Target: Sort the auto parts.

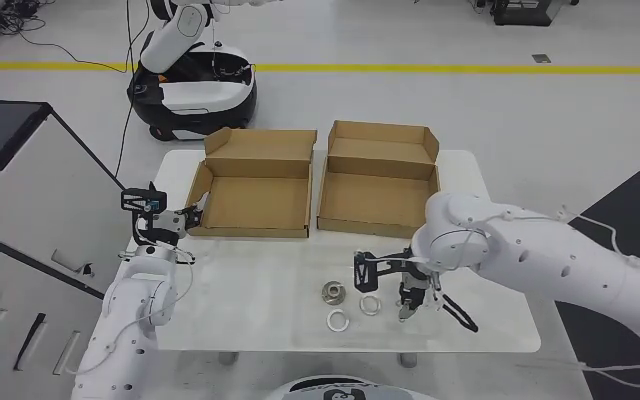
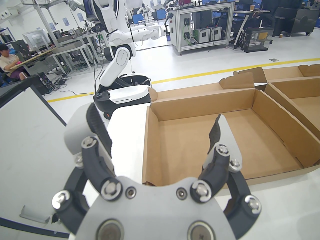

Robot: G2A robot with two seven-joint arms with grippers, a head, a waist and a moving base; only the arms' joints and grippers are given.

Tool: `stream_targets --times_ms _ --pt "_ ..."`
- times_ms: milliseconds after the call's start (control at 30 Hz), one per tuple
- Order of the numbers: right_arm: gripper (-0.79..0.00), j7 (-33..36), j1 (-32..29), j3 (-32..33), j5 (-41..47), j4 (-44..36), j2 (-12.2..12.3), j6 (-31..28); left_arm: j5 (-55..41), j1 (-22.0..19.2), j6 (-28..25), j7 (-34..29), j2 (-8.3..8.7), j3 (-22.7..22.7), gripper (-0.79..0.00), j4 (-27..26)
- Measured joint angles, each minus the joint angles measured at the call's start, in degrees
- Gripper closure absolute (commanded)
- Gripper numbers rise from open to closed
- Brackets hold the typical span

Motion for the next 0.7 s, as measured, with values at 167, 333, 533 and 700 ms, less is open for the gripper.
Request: stream_targets --times_ms 167,333,533,700 --pt "-0.785 -0.3 -1.2 0.0 -1.2 0.8 -0.6 0.4 0.0 0.0 0.0 0.0 0.0 0.0 -0.785 0.0" --pt "-0.616 -1.1 -2.5 0.1 -1.8 1.7 -0.9 1.3 0.0 0.0 0.0 0.0 0.0 0.0 -0.785 0.0" --pt "-0.468 -1.7 -4.6 0.1 -3.1 2.0 -0.8 2.2 0.0 0.0 0.0 0.0 0.0 0.0 -0.785 0.0" --pt "-0.468 -1.5 -5.5 0.8 -3.5 1.5 -0.4 2.5 0.0 0.0 0.0 0.0 0.0 0.0 -0.785 0.0"
